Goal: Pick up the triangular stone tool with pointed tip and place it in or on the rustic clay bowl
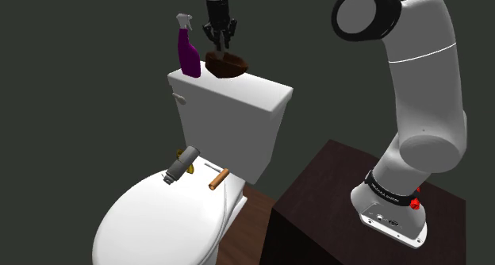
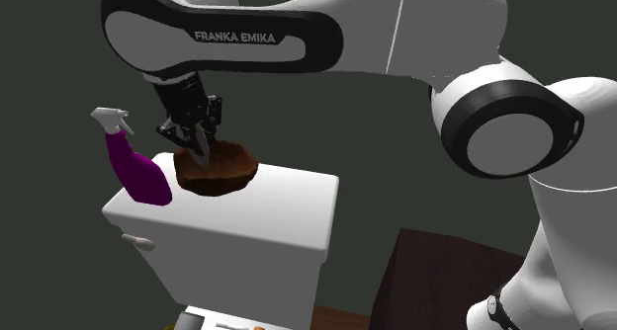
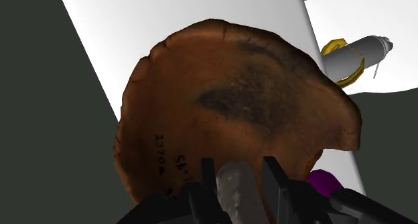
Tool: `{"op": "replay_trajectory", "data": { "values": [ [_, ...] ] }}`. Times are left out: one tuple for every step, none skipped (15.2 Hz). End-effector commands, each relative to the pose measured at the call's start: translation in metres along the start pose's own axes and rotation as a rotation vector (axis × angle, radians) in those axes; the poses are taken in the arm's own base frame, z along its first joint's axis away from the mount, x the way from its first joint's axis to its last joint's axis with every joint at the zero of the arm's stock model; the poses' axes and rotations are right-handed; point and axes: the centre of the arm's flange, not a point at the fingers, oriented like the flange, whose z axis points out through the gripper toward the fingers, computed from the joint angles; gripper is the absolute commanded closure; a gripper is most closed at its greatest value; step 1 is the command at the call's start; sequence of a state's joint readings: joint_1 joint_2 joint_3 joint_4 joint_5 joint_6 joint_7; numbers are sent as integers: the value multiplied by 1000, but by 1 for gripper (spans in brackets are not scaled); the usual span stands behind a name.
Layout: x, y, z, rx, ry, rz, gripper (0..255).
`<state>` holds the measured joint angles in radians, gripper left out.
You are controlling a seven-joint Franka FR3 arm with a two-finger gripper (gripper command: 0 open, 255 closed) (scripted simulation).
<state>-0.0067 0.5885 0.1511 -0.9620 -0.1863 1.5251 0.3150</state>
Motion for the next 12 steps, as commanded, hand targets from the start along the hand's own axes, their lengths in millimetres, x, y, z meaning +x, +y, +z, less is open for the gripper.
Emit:
{"op": "replay_trajectory", "data": {
  "values": [
    [1,-2,10,0,0,0,255],
    [1,-2,16,0,0,0,255],
    [1,-3,21,0,0,0,255],
    [1,-3,26,0,0,0,255],
    [1,-4,30,0,0,0,255],
    [1,-4,30,0,0,0,255],
    [1,-4,30,0,0,0,255],
    [1,-4,30,0,0,0,255],
    [1,-4,30,0,0,0,255],
    [1,-4,30,0,0,0,255],
    [1,-4,30,0,0,0,255],
    [1,-4,30,0,0,0,255]
  ]
}}
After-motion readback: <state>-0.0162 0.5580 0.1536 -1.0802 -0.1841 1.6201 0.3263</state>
